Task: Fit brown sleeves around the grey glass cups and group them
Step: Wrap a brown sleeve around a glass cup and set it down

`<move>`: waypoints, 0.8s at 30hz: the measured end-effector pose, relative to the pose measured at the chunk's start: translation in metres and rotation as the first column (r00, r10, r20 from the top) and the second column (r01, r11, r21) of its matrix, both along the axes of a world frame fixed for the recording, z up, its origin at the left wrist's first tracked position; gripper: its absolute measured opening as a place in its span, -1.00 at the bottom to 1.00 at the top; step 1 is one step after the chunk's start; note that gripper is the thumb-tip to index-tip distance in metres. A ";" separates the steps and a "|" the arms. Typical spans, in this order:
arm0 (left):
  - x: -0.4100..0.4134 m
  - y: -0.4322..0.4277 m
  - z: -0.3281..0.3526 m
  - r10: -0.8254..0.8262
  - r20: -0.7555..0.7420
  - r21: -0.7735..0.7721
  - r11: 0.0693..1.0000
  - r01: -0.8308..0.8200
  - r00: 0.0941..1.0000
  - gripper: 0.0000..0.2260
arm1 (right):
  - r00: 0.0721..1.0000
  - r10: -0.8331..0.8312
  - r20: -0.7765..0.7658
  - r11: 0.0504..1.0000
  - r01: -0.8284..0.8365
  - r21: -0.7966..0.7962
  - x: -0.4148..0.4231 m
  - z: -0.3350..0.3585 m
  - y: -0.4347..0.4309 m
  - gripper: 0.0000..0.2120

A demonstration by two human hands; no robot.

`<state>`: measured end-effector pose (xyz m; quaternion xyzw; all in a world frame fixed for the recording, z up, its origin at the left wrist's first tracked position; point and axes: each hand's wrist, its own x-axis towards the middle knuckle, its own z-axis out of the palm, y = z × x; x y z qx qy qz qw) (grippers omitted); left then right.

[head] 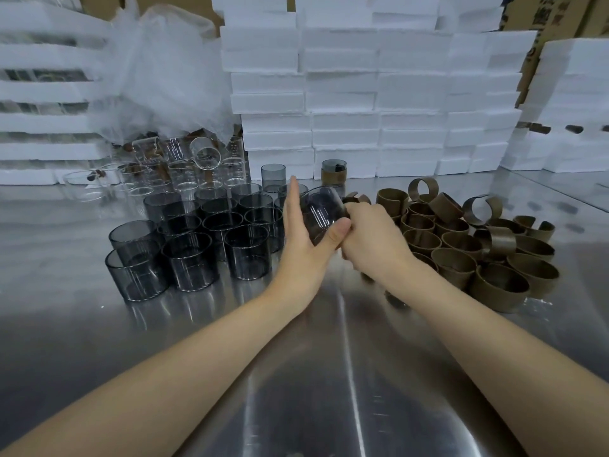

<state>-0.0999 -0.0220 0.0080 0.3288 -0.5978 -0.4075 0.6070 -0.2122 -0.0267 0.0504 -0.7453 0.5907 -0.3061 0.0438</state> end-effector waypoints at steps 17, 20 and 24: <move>0.009 -0.003 0.004 0.052 -0.109 0.283 0.959 -0.019 0.993 -0.82 | 0.944 -0.282 -0.174 0.943 0.306 0.133 -0.043 0.014 -0.011 -0.91; 0.009 -0.003 0.003 0.025 -0.102 0.292 0.956 0.006 0.994 -0.71 | 0.894 -0.323 -0.311 0.918 0.376 0.126 -0.045 0.010 -0.011 -0.94; 0.008 -0.003 0.002 -0.017 -0.141 0.285 0.957 0.057 0.990 -0.77 | 0.936 -0.274 -0.221 0.929 0.317 0.191 -0.045 0.005 -0.015 -0.89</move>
